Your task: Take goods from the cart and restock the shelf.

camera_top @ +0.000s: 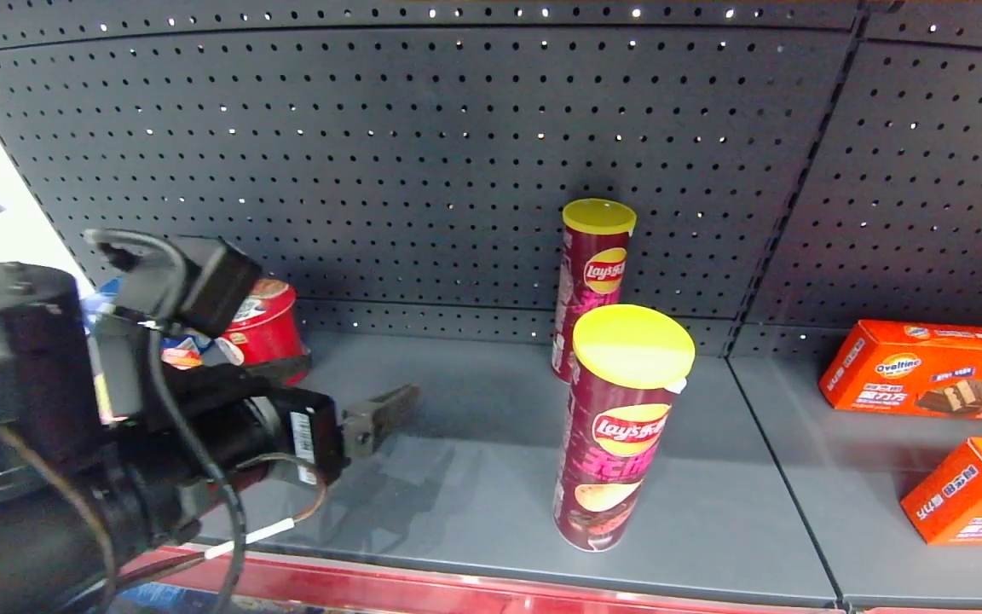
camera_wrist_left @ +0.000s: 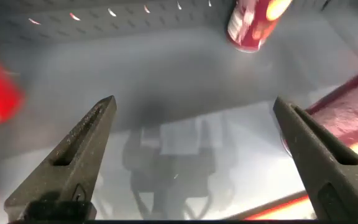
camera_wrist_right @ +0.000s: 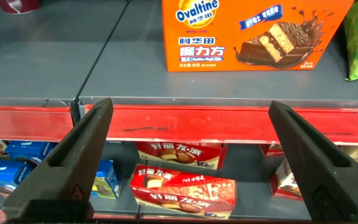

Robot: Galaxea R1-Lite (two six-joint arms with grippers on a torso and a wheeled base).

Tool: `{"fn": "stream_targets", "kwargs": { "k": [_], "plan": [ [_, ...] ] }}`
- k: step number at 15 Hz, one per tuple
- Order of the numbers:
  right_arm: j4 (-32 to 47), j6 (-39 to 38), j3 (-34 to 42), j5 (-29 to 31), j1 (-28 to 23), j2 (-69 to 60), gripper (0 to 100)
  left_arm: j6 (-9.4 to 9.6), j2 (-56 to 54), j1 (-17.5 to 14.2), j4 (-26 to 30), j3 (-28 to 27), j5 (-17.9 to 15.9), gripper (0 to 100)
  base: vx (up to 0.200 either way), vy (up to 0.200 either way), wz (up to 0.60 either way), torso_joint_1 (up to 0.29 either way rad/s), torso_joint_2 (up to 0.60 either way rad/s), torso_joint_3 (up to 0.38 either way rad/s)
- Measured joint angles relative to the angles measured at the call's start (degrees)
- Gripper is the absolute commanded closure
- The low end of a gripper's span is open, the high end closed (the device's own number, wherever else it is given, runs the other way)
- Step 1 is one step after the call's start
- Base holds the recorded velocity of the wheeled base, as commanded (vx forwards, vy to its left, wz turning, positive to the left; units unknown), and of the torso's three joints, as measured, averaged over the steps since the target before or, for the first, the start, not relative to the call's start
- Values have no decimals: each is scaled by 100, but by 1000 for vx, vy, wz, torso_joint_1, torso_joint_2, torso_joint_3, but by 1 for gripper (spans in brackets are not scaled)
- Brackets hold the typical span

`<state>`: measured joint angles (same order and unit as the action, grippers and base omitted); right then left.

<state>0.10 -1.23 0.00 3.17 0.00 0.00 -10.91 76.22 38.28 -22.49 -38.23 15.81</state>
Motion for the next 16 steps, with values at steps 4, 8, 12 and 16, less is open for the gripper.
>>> {"fn": "stream_targets", "kwargs": {
  "k": [4,8,12,16],
  "plan": [
    [0,1,0,-2,0,0,0,205,-1866,-1122,870,745,-165,0,0,0,0,0,0,0],
    [0,0,0,-2,0,0,0,374,-3779,-2616,1904,1770,-788,0,0,0,0,0,0,0],
    [0,1,0,0,0,0,0,851,-5656,-3713,2404,3044,-1321,0,0,0,0,0,0,0],
    [0,0,0,-2,0,0,0,1197,-6801,-4274,2516,3484,-1630,0,0,0,0,0,0,0]
  ]
}}
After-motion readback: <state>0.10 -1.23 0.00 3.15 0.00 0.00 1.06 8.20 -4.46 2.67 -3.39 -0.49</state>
